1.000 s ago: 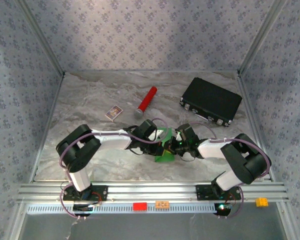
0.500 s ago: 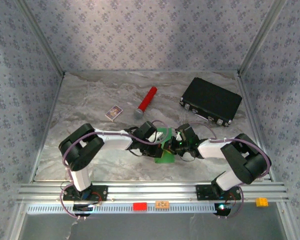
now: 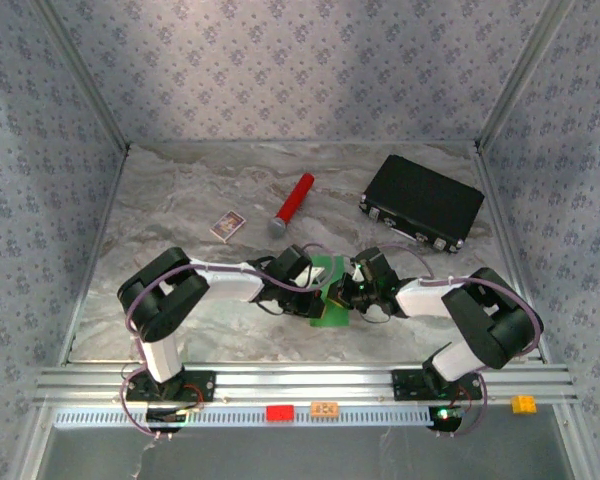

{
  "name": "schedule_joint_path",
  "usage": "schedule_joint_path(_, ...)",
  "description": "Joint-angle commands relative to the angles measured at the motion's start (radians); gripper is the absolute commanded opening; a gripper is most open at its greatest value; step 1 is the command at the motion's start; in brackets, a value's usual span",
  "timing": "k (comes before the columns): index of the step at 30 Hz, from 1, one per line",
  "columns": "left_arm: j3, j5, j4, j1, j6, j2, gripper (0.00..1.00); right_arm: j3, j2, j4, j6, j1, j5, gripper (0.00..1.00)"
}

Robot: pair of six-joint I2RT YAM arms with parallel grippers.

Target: Fold a paper plane with a square sheet of paper (pick it up from the middle)

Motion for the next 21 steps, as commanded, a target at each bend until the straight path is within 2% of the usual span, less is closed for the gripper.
schedule_joint_path(1,-0.034,0.032,-0.027,-0.009,-0.001,-0.014,0.0,-0.027,0.0,-0.074,0.001,-0.011,0.045,0.1)
schedule_joint_path(21,-0.079,0.027,-0.102,-0.023,0.049,-0.085,0.0,-0.025,-0.012,-0.085,0.001,-0.014,0.047,0.1)
